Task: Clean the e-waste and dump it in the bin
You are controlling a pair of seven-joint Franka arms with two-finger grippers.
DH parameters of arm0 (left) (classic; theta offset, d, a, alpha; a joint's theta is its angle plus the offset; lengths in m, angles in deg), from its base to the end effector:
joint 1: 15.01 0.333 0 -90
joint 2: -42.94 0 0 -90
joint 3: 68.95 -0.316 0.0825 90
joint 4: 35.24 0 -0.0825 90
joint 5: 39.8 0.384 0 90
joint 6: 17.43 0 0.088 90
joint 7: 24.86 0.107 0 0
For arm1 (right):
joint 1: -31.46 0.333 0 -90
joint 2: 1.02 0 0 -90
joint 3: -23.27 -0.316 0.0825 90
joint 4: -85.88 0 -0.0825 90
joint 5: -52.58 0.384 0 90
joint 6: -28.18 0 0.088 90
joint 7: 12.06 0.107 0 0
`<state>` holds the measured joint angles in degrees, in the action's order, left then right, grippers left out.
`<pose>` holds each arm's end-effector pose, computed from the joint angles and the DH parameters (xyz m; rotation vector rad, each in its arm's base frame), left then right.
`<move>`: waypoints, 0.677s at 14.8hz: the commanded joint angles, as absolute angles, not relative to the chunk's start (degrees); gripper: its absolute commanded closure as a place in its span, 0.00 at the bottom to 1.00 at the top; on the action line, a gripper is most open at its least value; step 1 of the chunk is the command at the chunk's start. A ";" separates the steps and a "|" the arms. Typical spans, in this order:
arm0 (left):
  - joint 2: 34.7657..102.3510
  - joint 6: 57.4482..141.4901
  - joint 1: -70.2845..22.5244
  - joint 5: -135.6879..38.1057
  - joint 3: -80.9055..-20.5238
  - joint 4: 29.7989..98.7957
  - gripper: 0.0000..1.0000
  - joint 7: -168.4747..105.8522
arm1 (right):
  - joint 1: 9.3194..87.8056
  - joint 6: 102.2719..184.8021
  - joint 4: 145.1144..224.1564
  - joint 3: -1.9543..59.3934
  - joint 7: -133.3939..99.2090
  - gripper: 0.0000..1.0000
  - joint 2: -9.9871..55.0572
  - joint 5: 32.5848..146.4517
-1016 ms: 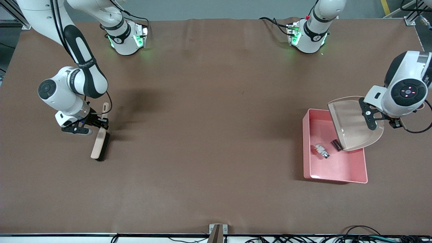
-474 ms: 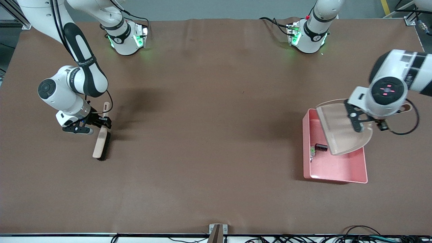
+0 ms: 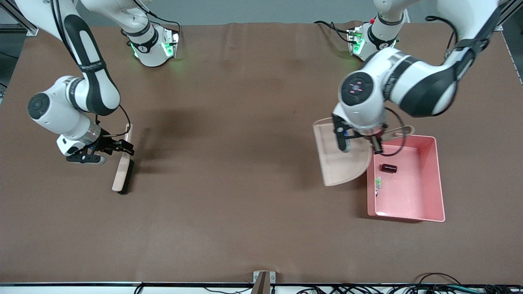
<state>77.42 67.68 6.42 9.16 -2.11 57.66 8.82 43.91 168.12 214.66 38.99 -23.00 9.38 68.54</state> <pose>0.5540 -0.2843 0.4143 -2.0314 1.8924 0.4294 0.5405 -0.0302 0.2901 -3.0106 0.1098 -0.0615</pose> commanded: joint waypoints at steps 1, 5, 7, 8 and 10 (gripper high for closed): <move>82.56 76.46 0.91 8.98 -6.98 53.79 1.00 9.41 | 42.98 159.87 210.00 39.44 -24.37 0.00 6.02 67.80; 85.82 94.79 -0.23 11.53 -11.47 58.36 1.00 14.60 | 41.40 146.52 199.72 39.97 -23.93 0.00 3.82 63.75; 85.83 99.44 -0.42 11.62 -13.22 60.55 1.00 13.47 | 40.43 139.48 194.27 40.14 -23.40 0.00 3.64 63.40; 85.91 101.47 -0.42 12.31 -13.40 61.78 1.00 12.50 | 40.43 136.84 192.07 40.15 -23.31 0.00 3.55 63.05; 86.62 102.01 -1.29 13.02 -14.28 62.14 1.00 11.88 | 40.43 131.65 188.20 40.23 -22.61 0.00 3.03 61.30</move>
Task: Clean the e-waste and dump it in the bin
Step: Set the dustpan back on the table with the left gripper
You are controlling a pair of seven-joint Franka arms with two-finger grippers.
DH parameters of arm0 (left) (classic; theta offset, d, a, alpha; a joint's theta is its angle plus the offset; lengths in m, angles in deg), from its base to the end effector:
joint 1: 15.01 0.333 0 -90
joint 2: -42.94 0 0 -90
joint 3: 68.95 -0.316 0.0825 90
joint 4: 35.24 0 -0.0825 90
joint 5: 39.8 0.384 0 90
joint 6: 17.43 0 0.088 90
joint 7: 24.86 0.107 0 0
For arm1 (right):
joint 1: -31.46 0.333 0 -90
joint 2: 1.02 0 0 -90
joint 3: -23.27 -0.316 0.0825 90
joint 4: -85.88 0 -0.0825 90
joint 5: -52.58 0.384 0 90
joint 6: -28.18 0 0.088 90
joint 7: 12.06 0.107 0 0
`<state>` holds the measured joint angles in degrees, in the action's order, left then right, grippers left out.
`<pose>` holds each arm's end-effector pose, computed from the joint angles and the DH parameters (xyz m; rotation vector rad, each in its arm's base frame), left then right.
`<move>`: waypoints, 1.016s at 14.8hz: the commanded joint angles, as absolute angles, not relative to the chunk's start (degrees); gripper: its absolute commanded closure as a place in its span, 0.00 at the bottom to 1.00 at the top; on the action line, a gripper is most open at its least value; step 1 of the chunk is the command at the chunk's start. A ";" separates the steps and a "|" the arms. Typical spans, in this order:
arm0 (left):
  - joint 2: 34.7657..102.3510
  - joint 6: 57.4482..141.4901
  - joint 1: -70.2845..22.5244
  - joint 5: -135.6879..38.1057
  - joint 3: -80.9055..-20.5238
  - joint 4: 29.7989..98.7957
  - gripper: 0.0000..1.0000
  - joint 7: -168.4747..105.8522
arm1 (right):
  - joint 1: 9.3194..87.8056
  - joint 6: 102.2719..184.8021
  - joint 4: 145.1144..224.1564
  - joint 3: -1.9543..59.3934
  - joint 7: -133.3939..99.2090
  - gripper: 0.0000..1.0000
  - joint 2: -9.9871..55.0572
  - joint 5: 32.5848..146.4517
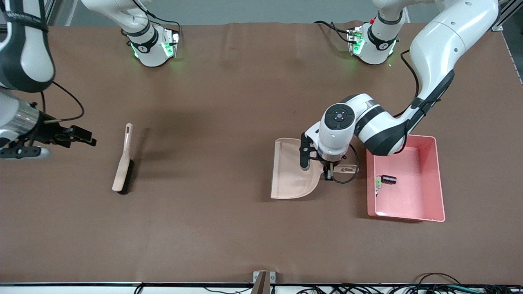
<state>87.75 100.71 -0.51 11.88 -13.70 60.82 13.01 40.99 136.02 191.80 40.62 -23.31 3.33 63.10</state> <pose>0.5865 -0.3305 0.2901 -1.9843 2.2238 -0.0287 0.5753 -0.0614 0.4784 -2.9863 -0.0007 0.0190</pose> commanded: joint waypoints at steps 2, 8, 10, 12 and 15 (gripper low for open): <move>86.62 102.01 -4.09 13.02 -16.90 62.06 1.00 10.66 | 40.52 128.04 185.82 40.06 -21.29 0.00 1.89 59.10; 87.67 104.30 -11.84 14.87 -26.15 61.97 1.00 6.61 | 40.35 123.82 181.78 39.62 -20.59 0.00 -0.23 55.93; 87.67 104.30 -11.75 14.78 -26.15 61.79 0.54 6.60 | 38.07 122.32 178.62 38.83 -15.43 0.00 0.04 55.84; 88.29 104.74 -11.23 14.78 -26.15 61.62 0.00 8.09 | 34.56 118.99 175.80 34.11 -14.61 0.00 0.13 54.18; 86.02 99.77 -10.18 11.38 -25.97 59.69 0.00 8.27 | 24.72 117.22 173.59 23.12 -14.35 0.00 0.04 54.86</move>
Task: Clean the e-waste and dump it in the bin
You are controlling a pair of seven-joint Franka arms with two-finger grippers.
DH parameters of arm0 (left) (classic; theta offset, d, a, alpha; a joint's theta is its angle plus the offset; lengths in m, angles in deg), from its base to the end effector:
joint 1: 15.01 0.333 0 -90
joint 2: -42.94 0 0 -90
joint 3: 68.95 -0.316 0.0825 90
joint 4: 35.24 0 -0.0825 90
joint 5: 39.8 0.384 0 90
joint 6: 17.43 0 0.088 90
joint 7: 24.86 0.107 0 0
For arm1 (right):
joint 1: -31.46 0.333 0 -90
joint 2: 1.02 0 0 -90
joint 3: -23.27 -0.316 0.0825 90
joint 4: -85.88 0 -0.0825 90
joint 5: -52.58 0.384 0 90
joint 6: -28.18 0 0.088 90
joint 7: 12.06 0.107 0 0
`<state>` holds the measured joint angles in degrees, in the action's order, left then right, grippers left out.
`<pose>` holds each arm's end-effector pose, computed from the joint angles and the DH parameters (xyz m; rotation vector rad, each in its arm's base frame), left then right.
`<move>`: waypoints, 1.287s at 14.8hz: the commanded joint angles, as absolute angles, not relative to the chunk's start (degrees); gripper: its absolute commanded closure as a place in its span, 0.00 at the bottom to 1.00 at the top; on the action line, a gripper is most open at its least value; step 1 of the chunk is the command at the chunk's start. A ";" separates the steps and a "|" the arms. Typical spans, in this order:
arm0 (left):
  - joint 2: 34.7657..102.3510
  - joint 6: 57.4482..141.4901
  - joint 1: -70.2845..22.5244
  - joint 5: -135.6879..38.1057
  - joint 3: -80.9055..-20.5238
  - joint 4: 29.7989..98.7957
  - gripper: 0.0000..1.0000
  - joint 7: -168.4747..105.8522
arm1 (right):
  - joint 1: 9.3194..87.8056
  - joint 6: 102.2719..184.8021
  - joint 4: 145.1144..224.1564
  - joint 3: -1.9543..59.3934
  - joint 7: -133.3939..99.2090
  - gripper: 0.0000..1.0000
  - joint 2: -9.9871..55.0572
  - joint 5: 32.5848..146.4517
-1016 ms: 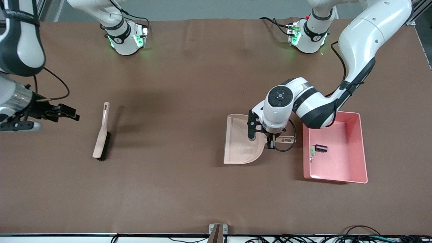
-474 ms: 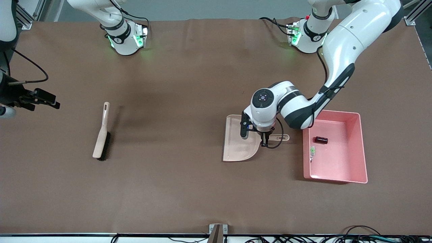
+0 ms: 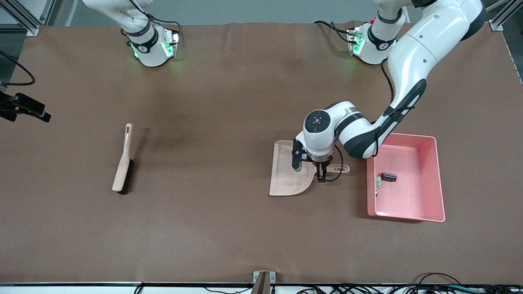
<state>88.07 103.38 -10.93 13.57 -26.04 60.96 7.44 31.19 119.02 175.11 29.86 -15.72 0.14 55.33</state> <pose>0.5767 -0.3407 0.2256 -1.9577 2.1211 0.0730 0.5589 -0.0614 0.6210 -3.0956 0.0872 -0.0188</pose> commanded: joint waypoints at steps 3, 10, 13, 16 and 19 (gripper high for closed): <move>82.06 81.68 -9.12 6.01 -25.45 51.98 0.00 8.72 | 24.69 116.86 173.59 22.30 -14.44 0.00 0.04 54.87; 72.92 70.99 -3.07 -9.00 -26.50 44.74 0.00 -22.43 | 25.13 113.00 166.74 22.39 -14.96 0.00 1.09 50.30; 68.62 70.37 2.91 -18.77 -25.71 44.39 0.00 -25.13 | 26.01 113.26 167.18 22.83 -14.70 0.00 1.00 50.04; 66.66 70.81 13.60 -27.18 -25.62 38.88 0.00 -24.42 | 25.23 113.43 167.26 22.83 -14.70 0.00 1.00 50.04; 61.78 68.45 20.31 -32.42 -25.80 37.18 0.00 -23.98 | 24.78 113.44 167.35 22.74 -14.70 0.00 1.00 50.04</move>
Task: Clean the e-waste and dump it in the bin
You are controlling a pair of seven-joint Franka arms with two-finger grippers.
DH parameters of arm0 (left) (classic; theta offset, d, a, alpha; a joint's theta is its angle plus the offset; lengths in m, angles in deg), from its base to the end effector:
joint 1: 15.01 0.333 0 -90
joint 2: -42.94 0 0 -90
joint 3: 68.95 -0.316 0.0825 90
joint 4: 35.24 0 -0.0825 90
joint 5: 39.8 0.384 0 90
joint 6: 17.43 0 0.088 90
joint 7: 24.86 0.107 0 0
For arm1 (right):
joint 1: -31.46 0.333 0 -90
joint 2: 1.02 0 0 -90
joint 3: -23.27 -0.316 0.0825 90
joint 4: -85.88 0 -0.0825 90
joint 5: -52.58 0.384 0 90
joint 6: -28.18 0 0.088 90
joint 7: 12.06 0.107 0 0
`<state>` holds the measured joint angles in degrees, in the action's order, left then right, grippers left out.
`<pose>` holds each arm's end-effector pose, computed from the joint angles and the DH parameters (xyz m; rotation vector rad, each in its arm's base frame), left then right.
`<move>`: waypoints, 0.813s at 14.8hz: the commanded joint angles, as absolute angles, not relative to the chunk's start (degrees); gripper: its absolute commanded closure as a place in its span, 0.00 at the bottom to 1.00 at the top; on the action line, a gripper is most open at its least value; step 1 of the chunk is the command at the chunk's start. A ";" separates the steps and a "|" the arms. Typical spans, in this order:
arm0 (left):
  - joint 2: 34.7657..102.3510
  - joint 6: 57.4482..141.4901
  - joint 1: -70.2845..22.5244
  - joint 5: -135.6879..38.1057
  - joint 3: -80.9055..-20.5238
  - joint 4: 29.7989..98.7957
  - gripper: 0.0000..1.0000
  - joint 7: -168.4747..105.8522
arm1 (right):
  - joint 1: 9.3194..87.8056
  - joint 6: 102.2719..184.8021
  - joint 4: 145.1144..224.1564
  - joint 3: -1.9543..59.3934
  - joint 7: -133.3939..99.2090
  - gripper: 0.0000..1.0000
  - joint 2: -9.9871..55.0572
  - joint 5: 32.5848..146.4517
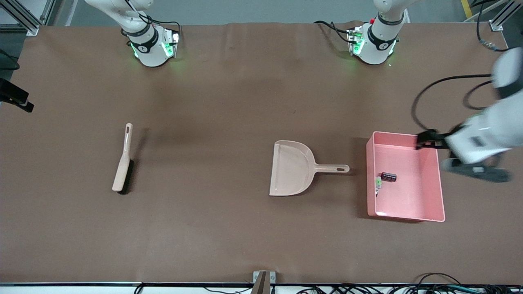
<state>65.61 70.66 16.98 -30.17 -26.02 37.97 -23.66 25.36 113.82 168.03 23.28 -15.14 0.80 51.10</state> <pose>0.6449 -0.0137 0.5699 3.0344 -0.2652 -0.0659 0.5533 -0.0622 0.6643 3.1121 -0.0860 0.0420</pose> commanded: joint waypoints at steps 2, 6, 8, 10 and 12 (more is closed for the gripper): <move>57.02 63.81 22.43 -32.51 -26.24 37.27 0.00 -24.07 | 24.78 113.61 167.62 22.74 -14.61 0.00 1.00 50.21; 53.14 57.10 16.15 -31.62 -34.45 37.45 0.00 -23.45 | 24.96 113.08 167.79 22.57 -14.61 0.00 1.00 51.00; 53.31 60.16 3.77 -31.97 -48.41 37.71 0.00 -23.54 | 24.87 113.17 168.14 22.57 -14.52 0.00 1.00 51.26; 54.09 64.38 -0.06 -36.34 -52.51 38.23 0.00 -23.19 | 25.22 113.96 168.58 22.48 -14.61 0.00 1.00 51.27; 55.32 66.84 -0.24 -39.18 -52.60 39.73 0.00 -23.02 | 25.22 113.96 168.67 22.48 -14.61 0.00 1.00 51.35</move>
